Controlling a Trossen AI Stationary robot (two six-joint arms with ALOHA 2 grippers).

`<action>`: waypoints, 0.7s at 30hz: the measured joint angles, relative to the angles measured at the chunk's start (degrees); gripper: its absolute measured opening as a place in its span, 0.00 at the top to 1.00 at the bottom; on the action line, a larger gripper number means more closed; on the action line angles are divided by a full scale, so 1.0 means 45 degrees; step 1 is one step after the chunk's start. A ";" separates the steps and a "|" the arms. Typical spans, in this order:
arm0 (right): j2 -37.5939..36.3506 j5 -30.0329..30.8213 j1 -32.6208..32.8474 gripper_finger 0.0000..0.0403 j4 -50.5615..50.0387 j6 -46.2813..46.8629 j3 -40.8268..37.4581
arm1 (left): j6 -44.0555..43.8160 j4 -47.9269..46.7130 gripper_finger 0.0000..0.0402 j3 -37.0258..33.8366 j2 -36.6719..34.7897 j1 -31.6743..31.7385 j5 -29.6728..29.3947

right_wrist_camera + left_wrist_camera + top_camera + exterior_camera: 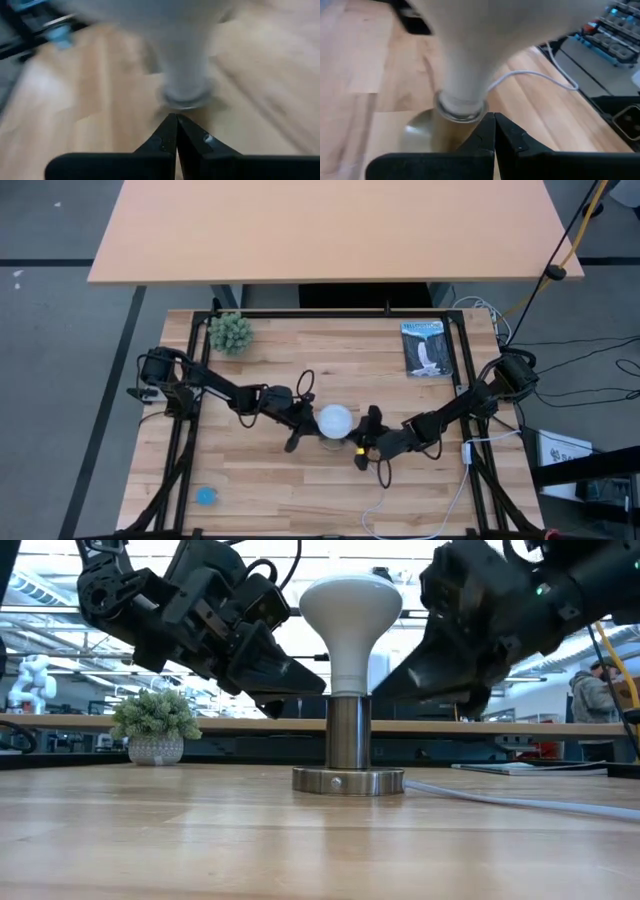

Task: Screw lightbulb
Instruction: Insert the white light bulb into the gold lamp

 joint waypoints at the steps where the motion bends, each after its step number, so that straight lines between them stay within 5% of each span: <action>1: 0.0000 0.0538 -0.0001 1.00 -0.0233 0.0233 0.0000 | 0.0001 0.0000 1.00 0.0000 0.0000 -0.0047 0.0013; 7: 0.0000 0.1929 -0.0006 1.00 0.0137 -0.0142 -0.0005 | 0.0029 0.0004 1.00 0.0000 0.0000 -0.0051 -0.0060; 13: 0.0000 0.1833 -0.0108 1.00 0.0972 -0.1096 -0.0005 | 0.0034 0.0037 1.00 -0.0005 0.0000 0.0200 -0.0060; 21: 0.0000 -0.0358 -0.0103 1.00 0.1422 -0.1204 -0.0005 | 0.0034 0.0139 1.00 -0.0010 0.0000 0.0620 -0.0440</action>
